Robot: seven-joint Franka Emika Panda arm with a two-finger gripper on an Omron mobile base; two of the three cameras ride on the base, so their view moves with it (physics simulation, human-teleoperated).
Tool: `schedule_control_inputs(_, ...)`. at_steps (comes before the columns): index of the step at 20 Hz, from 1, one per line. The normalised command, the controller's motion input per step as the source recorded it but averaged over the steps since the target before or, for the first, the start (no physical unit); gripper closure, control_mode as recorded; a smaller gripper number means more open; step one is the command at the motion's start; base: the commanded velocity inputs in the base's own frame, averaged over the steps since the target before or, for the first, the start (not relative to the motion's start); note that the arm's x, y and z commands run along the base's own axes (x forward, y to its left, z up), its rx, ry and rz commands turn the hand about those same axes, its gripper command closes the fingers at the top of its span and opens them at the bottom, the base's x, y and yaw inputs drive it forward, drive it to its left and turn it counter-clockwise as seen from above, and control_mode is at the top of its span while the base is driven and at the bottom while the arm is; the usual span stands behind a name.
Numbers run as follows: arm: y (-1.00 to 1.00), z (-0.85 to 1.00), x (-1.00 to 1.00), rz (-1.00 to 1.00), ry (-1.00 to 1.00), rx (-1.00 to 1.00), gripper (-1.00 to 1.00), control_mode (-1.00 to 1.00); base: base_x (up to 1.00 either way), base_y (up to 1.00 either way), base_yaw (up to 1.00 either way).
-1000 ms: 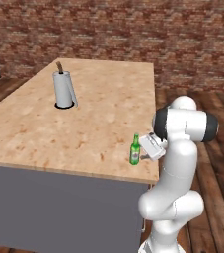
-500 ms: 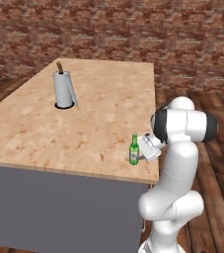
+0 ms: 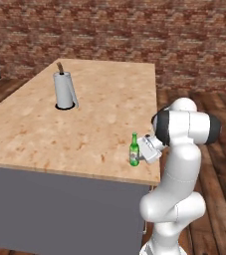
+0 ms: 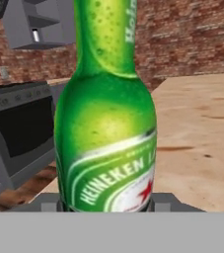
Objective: Pick the beer, water bottle from the counter and place them in the open cabinet.
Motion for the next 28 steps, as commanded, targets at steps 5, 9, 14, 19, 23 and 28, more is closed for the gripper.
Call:
schedule_control_inputs(5, 0.00, 0.02, -0.03, 0.00, 0.00, 0.00, 1.00, -1.00, 0.00, 0.00, 0.00)
schedule_control_inputs(9, 0.07, 0.79, -0.18, -0.04, 0.02, 0.00, 1.00, -1.00, 0.00, 0.00, 0.00)
schedule_control_inputs(14, 0.19, 1.00, -0.55, -0.10, 0.05, 0.00, 1.00, -1.00, 0.00, 0.00, 0.00)
schedule_control_inputs(19, 0.12, 1.00, -0.91, -0.13, 0.11, -0.01, 1.00, -1.00, 0.00, 0.00, 0.00)
schedule_control_inputs(23, 0.04, 1.00, -1.00, -0.16, 0.01, 0.00, 1.00, -1.00, 0.00, 0.00, 0.00)
schedule_control_inputs(28, 0.00, 0.82, -1.00, -0.12, -0.17, -0.02, 1.00, -1.00, 0.00, 0.00, 0.00)
